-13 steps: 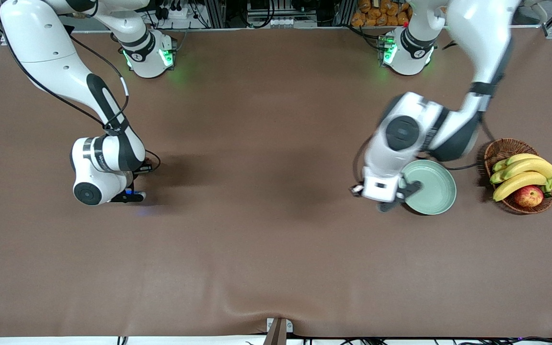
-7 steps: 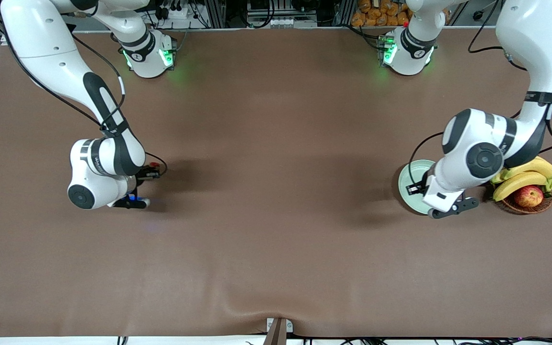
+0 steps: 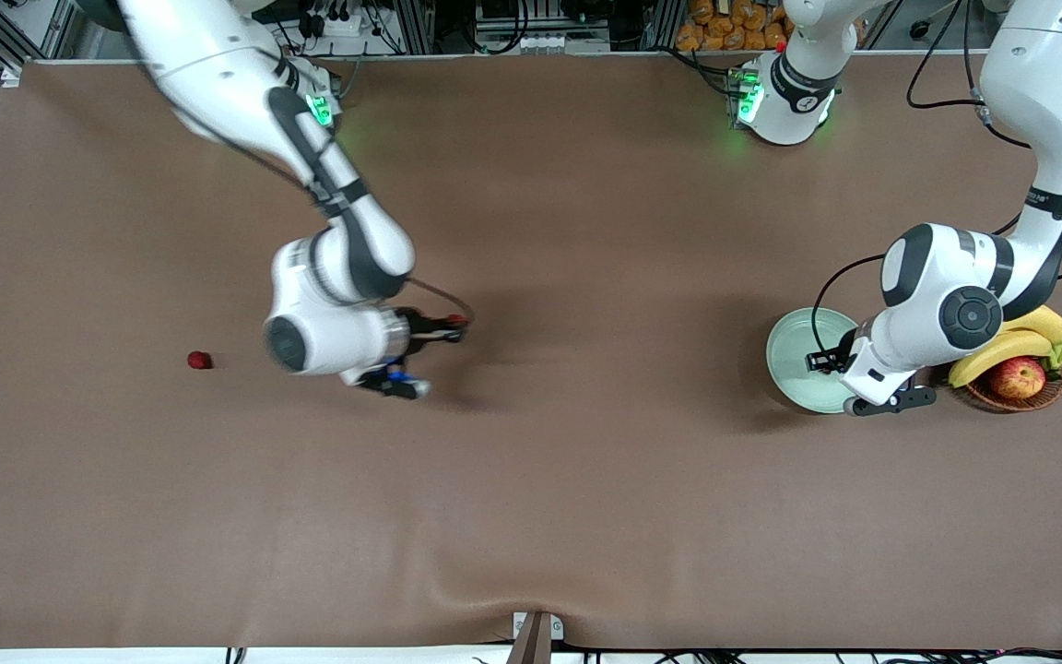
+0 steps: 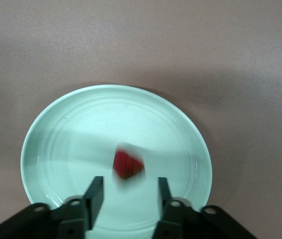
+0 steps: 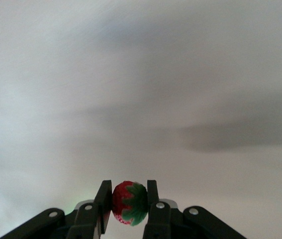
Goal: Collect all strawberries into plate
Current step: 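Set the second strawberry mid-table with the right gripper while the left gripper returns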
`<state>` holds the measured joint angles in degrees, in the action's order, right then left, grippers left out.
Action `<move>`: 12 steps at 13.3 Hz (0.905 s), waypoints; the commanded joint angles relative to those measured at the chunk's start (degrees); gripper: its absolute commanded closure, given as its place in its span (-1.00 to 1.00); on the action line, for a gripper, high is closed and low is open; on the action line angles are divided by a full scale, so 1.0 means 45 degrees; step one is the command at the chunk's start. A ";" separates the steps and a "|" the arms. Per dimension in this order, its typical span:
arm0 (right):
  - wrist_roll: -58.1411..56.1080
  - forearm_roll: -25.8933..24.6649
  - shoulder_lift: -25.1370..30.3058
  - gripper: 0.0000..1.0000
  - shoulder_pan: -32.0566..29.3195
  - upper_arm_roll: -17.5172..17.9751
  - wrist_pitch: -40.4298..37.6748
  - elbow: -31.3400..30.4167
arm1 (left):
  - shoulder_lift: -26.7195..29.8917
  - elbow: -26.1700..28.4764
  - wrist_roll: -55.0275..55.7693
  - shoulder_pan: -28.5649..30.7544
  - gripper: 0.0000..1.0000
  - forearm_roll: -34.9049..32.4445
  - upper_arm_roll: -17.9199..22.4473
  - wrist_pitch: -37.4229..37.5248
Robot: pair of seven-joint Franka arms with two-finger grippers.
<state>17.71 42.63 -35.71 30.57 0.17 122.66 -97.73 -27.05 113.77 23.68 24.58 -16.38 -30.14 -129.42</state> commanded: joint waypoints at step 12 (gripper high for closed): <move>0.0069 0.1993 -0.1365 -1.00 0.0809 -0.0272 0.2963 0.0841 | -0.0762 -0.2544 0.7836 -0.3407 -1.00 0.1590 -0.2247 0.0460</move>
<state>18.59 51.62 -44.28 38.05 -1.55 139.10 -91.75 -26.61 106.63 54.90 11.81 -9.30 -40.49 -128.19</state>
